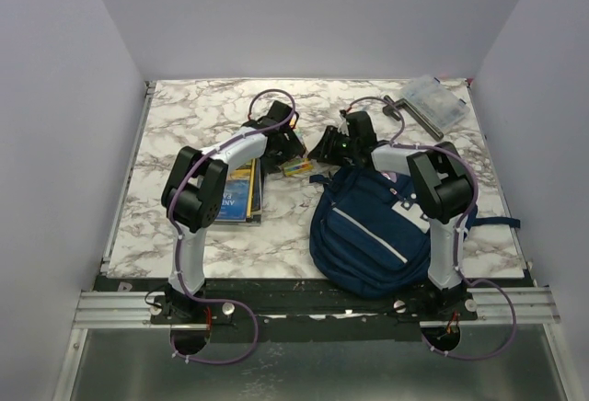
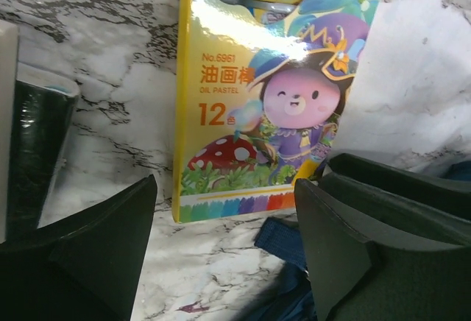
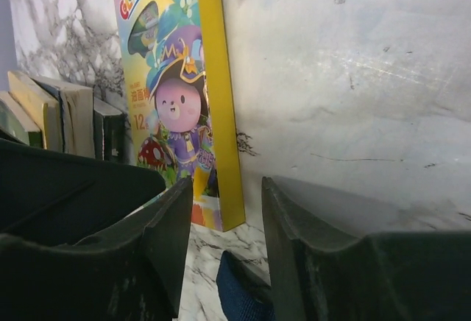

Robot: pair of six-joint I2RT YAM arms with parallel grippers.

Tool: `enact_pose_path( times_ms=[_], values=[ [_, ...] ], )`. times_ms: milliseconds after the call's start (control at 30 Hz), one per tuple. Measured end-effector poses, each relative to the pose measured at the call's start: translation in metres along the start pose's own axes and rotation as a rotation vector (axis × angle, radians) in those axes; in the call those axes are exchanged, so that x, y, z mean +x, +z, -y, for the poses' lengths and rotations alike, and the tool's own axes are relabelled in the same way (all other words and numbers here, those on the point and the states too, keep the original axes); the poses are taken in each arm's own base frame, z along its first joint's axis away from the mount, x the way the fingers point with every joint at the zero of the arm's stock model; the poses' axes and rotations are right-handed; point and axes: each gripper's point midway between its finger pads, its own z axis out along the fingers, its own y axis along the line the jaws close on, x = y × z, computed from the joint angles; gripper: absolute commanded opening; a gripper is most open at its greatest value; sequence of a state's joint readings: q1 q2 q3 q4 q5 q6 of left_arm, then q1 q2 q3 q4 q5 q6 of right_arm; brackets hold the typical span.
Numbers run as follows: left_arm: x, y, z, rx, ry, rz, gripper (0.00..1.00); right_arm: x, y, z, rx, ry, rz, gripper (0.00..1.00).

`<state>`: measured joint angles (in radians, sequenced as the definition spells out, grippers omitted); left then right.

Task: Pack the student bag
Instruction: Pick up the stationery from the center of the board.

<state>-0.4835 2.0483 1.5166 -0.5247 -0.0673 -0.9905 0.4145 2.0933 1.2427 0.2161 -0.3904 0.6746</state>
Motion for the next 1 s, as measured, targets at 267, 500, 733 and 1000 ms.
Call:
enact_pose_path(
  times_ms=[267,500,733,1000],
  values=[
    [0.010,0.000,0.009,0.064,0.006,-0.052,0.73,0.014,0.004,-0.010,-0.034,-0.021,-0.039,0.37],
    [0.018,-0.020,-0.003,0.095,0.024,-0.066,0.73,0.030,0.002,-0.018,-0.091,0.014,-0.077,0.37],
    [0.015,-0.067,-0.002,0.170,0.029,-0.022,0.73,0.050,0.004,-0.038,-0.160,0.031,-0.112,0.37],
    [0.036,-0.081,-0.033,0.166,0.018,-0.026,0.74,0.075,0.007,-0.058,-0.197,0.035,-0.155,0.37]
  ],
)
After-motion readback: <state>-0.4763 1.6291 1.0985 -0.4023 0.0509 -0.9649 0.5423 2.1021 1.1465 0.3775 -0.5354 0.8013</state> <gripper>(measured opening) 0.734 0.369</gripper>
